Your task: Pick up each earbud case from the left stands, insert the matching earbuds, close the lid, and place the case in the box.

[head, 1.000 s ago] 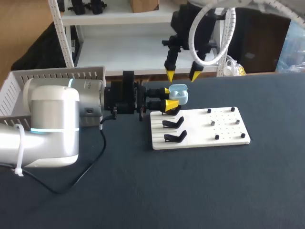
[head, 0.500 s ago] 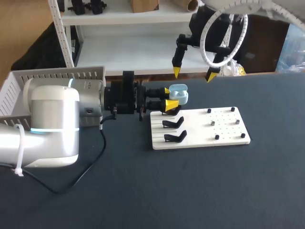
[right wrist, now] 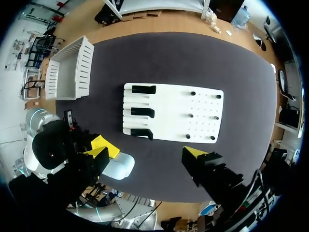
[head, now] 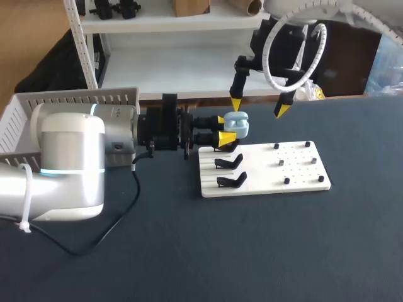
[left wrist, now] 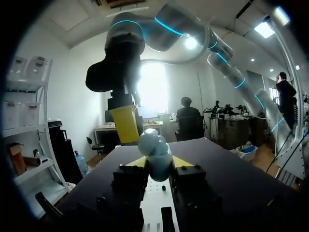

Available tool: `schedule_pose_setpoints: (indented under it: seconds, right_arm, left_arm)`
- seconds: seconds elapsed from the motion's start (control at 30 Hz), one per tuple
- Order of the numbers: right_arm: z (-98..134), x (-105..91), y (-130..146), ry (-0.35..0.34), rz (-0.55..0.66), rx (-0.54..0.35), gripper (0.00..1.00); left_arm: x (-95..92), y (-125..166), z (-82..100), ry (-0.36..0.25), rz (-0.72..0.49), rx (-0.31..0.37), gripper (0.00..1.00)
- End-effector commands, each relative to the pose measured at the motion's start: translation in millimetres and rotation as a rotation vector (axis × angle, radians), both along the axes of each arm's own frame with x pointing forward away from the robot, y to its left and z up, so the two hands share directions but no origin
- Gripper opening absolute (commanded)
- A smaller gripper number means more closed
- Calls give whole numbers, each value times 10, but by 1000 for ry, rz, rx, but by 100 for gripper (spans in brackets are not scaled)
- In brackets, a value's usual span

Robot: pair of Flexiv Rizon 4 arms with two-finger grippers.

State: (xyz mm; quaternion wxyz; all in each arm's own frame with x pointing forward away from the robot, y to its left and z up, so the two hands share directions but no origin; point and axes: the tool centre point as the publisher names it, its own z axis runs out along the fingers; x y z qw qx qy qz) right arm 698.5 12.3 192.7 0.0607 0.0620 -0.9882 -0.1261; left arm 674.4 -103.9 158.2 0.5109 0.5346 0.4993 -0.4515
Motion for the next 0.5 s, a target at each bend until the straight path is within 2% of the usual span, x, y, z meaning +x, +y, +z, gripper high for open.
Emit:
schedule_pose_setpoints:
  seconds: [0.03, 0.13, 0.27, 0.43, 0.5]
  right_arm:
    - [42, -121, -36, -7, 4, 5, 100]
    - [80, -159, -45, -23, 10, 10, 100]
    - [206, -181, -107, -81, -4, 45, 100]
    - [463, -280, -262, -174, -10, 149, 100]
    - [529, -340, -330, -190, -4, 188, 100]
  left_arm:
    - [-9, -2, -8, -3, 5, -3, 0]
    - [-9, -2, -8, -3, 5, -3, 0]
    - [-9, -2, -8, -3, 5, -3, 0]
    - [-9, -2, -8, -3, 5, -3, 0]
    - [48, 171, 63, -23, 61, 3, 0]
